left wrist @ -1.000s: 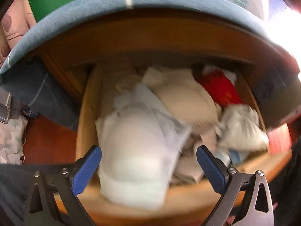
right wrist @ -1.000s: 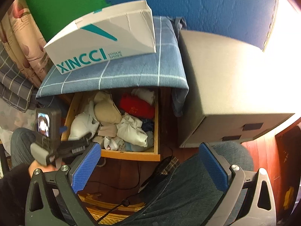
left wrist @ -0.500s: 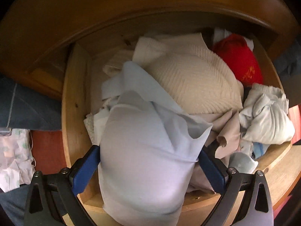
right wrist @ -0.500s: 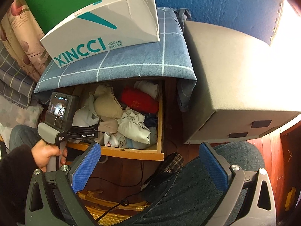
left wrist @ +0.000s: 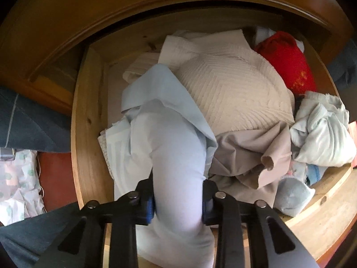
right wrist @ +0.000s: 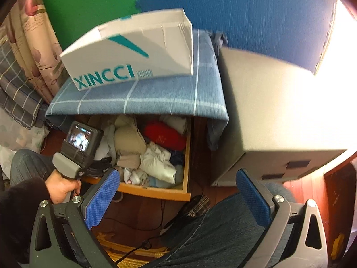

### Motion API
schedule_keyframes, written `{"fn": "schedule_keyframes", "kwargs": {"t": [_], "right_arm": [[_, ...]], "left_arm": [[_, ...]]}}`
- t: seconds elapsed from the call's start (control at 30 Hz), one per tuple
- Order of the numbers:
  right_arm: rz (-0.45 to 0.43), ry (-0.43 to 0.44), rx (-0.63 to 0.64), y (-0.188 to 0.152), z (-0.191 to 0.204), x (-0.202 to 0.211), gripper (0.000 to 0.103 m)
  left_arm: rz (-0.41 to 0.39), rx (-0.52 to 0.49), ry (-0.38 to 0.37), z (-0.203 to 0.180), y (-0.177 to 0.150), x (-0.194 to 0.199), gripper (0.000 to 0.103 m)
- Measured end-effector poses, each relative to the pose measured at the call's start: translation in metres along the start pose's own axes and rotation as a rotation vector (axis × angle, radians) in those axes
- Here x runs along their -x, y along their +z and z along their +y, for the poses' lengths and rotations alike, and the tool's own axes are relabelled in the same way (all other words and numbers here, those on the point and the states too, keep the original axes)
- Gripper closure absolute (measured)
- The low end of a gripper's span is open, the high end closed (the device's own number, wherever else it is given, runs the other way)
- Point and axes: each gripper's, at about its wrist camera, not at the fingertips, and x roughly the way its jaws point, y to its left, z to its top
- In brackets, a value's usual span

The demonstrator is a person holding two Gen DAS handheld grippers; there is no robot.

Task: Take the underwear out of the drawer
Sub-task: 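Close the left gripper on the white underwear in the drawer, then lift the white underwear out of the drawer with the left gripper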

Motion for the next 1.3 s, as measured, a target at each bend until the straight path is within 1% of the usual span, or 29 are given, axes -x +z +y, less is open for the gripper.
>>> {"fn": "schedule_keyframes", "kwargs": {"t": [0.03,0.07,0.13,0.2,0.3,0.33,0.37,0.4,0.43,0.5,0.53,0.6,0.7,0.77,0.9,0.97,1.1,1.2,1.3], "right_arm": [[-0.019,-0.011,0.011,0.003,0.003,0.007,0.000],[-0.042,-0.023,0.018,0.007,0.006,0.014,0.000],[-0.083,-0.039,0.040,0.015,0.013,0.028,0.000],[-0.134,-0.073,0.072,0.023,0.022,0.043,0.000],[-0.272,-0.179,0.075,0.036,0.038,0.076,0.001],[-0.304,-0.186,0.072,0.041,0.041,0.083,0.001],[-0.329,-0.189,0.064,0.046,0.044,0.090,0.001],[-0.347,-0.191,0.039,0.055,0.046,0.096,0.001],[-0.360,-0.174,0.024,0.061,0.047,0.100,0.001],[-0.380,-0.114,-0.004,0.078,0.051,0.109,0.001],[-0.386,-0.112,-0.016,0.084,0.052,0.113,0.001],[-0.403,-0.116,-0.031,0.097,0.056,0.122,0.001],[-0.436,-0.112,-0.016,0.117,0.067,0.139,0.001],[-0.460,-0.135,-0.001,0.124,0.077,0.150,0.001],[-0.480,-0.140,0.024,0.136,0.089,0.159,0.001],[-0.485,-0.137,0.031,0.139,0.092,0.162,0.001],[-0.485,-0.157,0.058,0.138,0.098,0.163,0.001],[-0.482,-0.171,0.067,0.137,0.098,0.160,0.001],[-0.465,-0.157,0.064,0.137,0.095,0.153,0.001]], "left_arm": [[-0.002,0.006,-0.001,-0.004,-0.011,0.001,0.075],[-0.001,0.009,-0.004,-0.003,-0.007,-0.002,0.076],[-0.006,0.016,-0.004,0.000,-0.020,-0.004,0.076],[-0.009,0.021,-0.008,0.001,-0.030,-0.005,0.076],[-0.011,0.022,-0.020,0.006,-0.037,-0.003,0.076],[-0.013,0.023,-0.024,0.009,-0.050,-0.002,0.076],[-0.015,0.027,-0.029,0.011,-0.051,-0.002,0.076],[-0.016,0.031,-0.032,0.017,-0.059,0.006,0.076],[-0.018,0.034,-0.036,0.020,-0.060,0.005,0.076],[-0.026,0.049,-0.039,0.025,-0.063,0.004,0.076],[-0.029,0.057,-0.042,0.030,-0.064,0.003,0.076],[-0.034,0.076,-0.045,0.035,-0.068,0.003,0.078],[-0.064,0.101,-0.044,0.042,-0.075,0.006,0.081],[-0.092,0.121,-0.050,0.047,-0.080,0.011,0.085],[-0.126,0.162,-0.076,0.054,-0.090,0.019,0.088],[-0.144,0.177,-0.090,0.060,-0.096,0.025,0.089],[-0.185,0.198,-0.110,0.069,-0.107,0.039,0.090],[-0.221,0.190,-0.122,0.072,-0.116,0.055,0.091],[-0.259,0.175,-0.126,0.073,-0.128,0.072,0.091]]}}
